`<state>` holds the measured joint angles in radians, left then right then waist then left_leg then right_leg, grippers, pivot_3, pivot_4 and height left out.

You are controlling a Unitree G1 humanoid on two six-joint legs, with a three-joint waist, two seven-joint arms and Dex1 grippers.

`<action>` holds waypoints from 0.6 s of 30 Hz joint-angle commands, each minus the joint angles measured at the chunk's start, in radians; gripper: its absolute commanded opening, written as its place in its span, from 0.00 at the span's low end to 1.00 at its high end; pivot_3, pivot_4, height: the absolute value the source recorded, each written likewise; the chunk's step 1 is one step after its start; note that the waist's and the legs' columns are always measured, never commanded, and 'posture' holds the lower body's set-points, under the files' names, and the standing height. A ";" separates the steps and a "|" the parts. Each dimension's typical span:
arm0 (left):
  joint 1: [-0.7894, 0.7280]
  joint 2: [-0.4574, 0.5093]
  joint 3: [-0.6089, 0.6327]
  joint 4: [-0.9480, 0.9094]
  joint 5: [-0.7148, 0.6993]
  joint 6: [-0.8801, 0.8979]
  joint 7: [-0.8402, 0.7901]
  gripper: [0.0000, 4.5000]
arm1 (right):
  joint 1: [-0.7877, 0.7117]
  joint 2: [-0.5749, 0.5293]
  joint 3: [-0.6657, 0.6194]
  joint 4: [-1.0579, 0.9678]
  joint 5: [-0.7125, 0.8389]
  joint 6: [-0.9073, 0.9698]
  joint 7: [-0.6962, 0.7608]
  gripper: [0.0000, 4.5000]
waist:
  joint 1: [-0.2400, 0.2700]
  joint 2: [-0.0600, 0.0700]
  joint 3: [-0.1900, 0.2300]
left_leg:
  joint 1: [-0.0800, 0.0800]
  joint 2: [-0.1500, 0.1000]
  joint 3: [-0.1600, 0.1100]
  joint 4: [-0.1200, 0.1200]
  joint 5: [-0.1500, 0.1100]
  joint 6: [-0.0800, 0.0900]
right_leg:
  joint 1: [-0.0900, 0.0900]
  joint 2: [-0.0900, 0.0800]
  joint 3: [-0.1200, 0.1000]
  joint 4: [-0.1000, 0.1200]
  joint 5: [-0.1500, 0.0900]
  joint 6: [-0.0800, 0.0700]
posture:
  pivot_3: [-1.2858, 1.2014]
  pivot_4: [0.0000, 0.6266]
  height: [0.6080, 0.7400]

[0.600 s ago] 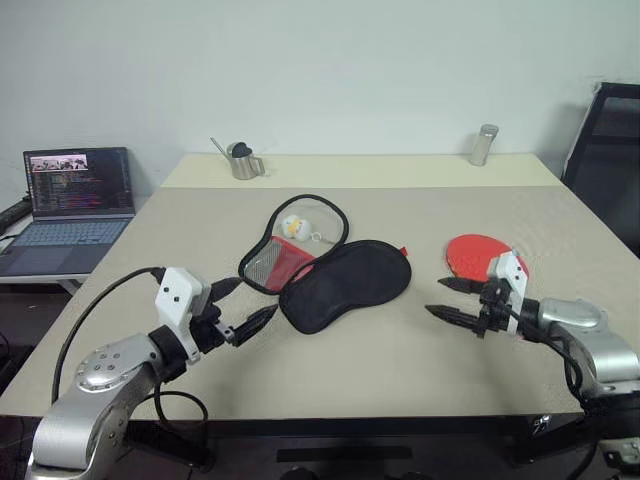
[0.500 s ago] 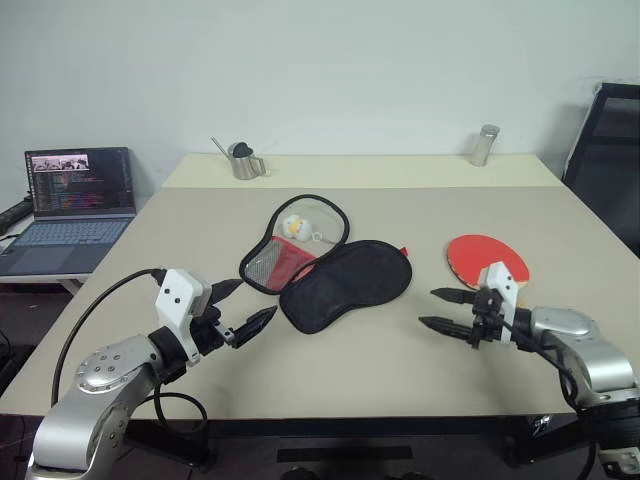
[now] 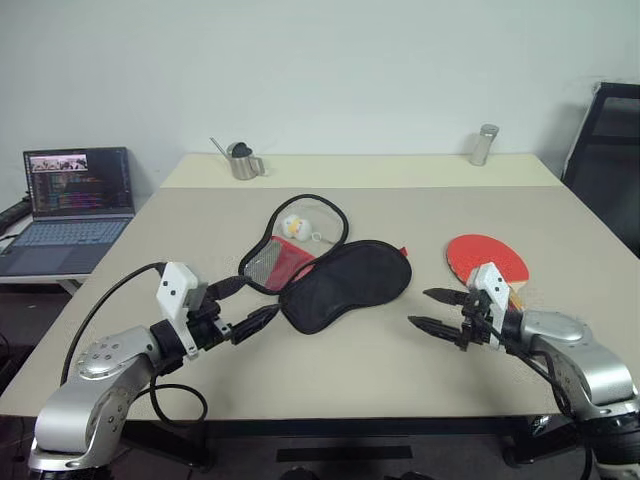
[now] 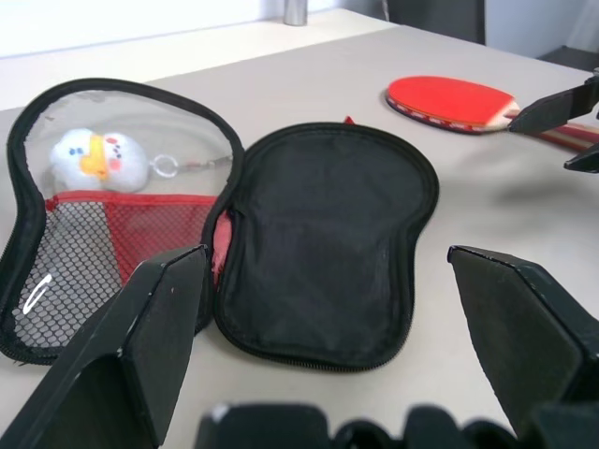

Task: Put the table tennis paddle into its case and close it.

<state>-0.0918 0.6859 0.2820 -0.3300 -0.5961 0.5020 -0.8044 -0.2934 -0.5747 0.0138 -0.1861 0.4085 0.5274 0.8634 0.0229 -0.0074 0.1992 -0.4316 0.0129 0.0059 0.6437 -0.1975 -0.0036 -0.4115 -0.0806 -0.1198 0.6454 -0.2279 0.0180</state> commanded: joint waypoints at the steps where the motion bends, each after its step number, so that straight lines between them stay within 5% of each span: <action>1: -0.044 0.032 0.022 0.052 0.002 -0.047 -0.051 1.00 | -0.018 0.079 0.028 -0.067 0.008 0.072 -0.111 0.84 | 0.000 0.000 0.000 | 0.000 0.000 0.000 0.000 0.000 0.000 | 0.000 0.000 0.000 0.000 0.000 0.000 | 0.52 0.24 1.00; 9: -0.214 0.073 -0.039 0.239 0.030 -0.096 -0.191 1.00 | -0.140 0.270 0.011 0.027 -0.032 0.194 -0.369 0.84 | 0.000 0.000 0.000 | -0.001 -0.001 0.002 0.000 0.000 0.000 | -0.001 0.002 0.000 0.000 0.001 -0.001 | 0.52 0.24 1.00; 18: -0.321 0.097 -0.086 0.348 0.041 -0.106 -0.329 1.00 | -0.171 0.301 -0.001 0.018 -0.052 0.292 -0.499 0.84 | -0.003 0.000 0.000 | -0.001 0.001 0.003 -0.001 0.000 0.000 | -0.003 0.004 0.001 0.001 0.001 -0.001 | 0.52 0.24 1.00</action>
<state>-0.3894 0.7610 0.1937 0.0168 -0.5492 0.4071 -1.1080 -0.4455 -0.2793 0.0313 -0.1419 0.3625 0.8047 0.3918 0.0201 -0.0075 0.1991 -0.4330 0.0140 0.0088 0.6431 -0.1976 -0.0034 -0.4152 -0.0767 -0.1191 0.6467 -0.2270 0.0167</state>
